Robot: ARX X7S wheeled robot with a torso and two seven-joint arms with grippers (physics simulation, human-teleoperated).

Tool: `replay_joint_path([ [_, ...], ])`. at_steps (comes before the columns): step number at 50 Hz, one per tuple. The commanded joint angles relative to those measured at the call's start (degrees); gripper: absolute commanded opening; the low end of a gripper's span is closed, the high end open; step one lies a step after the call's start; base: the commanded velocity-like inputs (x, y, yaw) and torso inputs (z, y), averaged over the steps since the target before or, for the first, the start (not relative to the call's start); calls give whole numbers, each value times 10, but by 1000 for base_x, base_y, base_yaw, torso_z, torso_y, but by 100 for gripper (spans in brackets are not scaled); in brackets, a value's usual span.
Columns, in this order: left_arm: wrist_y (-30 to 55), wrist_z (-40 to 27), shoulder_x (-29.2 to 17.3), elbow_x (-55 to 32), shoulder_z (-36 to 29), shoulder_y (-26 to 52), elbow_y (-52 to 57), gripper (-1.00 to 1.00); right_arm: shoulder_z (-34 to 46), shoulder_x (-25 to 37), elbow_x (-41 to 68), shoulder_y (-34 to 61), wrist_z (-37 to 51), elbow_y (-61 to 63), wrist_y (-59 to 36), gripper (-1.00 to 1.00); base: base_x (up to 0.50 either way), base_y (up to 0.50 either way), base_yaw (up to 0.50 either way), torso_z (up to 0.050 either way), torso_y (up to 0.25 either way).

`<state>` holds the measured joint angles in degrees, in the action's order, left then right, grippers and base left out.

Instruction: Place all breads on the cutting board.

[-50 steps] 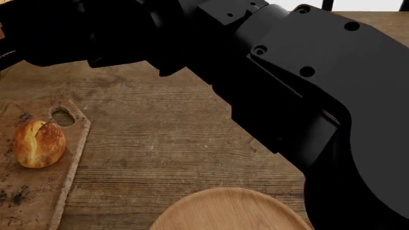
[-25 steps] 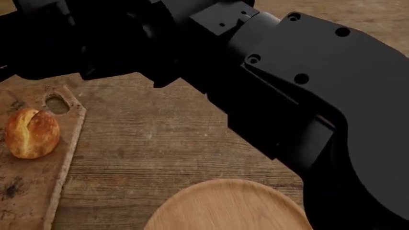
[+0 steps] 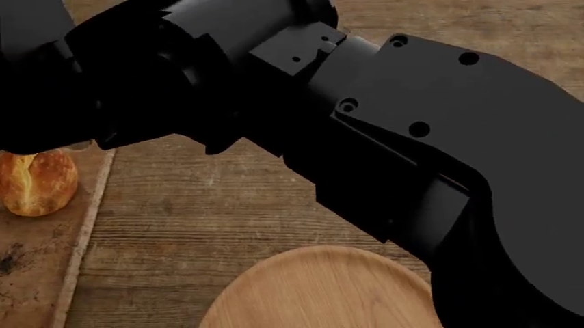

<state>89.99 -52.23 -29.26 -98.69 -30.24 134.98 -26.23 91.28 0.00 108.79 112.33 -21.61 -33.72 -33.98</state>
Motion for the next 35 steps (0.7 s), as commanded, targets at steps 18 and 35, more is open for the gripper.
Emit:
replay_joint_path([
  [18,0,40,-5,40,0,0,-2,100,-6,0,-61,-61,32,-2,3,-100,0,35,-6,0,0],
  [35,0,61,-18,49,-5,0,-6,100,-6,0,-62,-95,33,-5,21,-100,0,36,-7,0,0],
])
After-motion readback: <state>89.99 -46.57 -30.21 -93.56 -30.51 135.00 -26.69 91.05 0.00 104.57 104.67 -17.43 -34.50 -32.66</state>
